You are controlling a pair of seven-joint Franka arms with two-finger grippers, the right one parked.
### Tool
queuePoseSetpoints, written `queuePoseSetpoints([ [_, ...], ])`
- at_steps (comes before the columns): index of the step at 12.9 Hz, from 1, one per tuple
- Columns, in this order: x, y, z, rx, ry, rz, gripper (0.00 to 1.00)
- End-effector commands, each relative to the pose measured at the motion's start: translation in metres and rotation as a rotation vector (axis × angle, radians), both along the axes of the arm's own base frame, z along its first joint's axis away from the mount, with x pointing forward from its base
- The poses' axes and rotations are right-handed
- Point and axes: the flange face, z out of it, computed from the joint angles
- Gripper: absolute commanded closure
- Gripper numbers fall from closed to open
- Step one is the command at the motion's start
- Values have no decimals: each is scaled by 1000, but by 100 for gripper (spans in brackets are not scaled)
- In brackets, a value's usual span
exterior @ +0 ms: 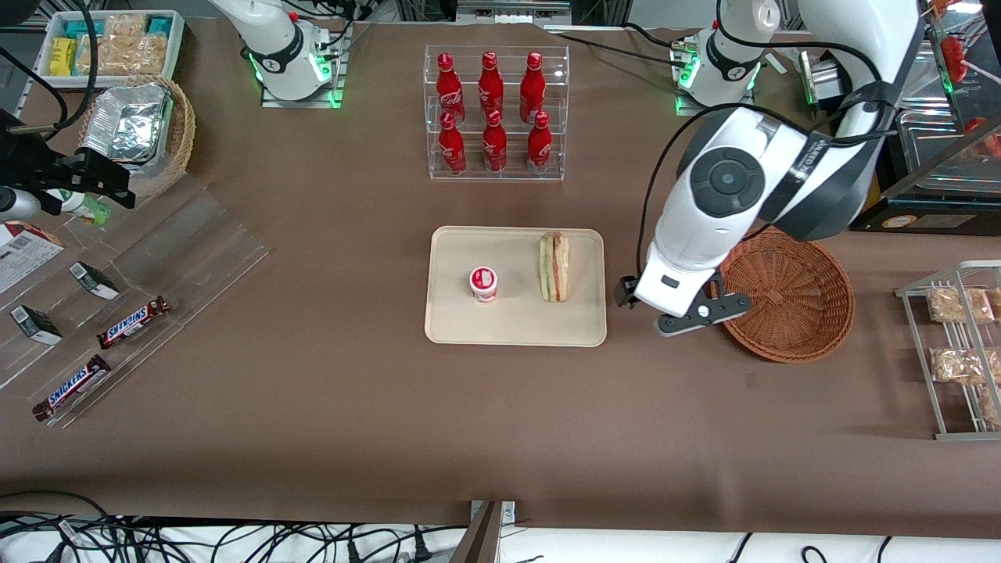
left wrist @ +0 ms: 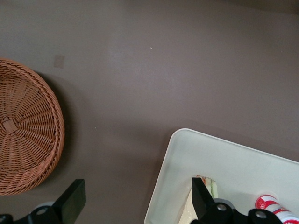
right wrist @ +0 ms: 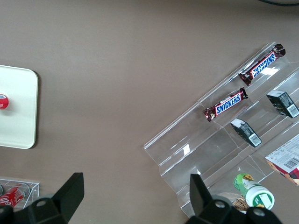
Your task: Place sandwich from basket to tray
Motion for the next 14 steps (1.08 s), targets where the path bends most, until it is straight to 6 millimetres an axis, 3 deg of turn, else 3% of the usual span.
queuePoseSetpoints([
  [1, 2, 20, 17, -28, 15, 3, 0],
  [3, 4, 49, 44, -72, 9, -21, 0],
  [9, -34, 151, 136, -77, 85, -200, 0],
  [12, -50, 185, 159, -62, 107, -281, 0],
  [14, -54, 197, 165, -72, 103, -340, 0],
])
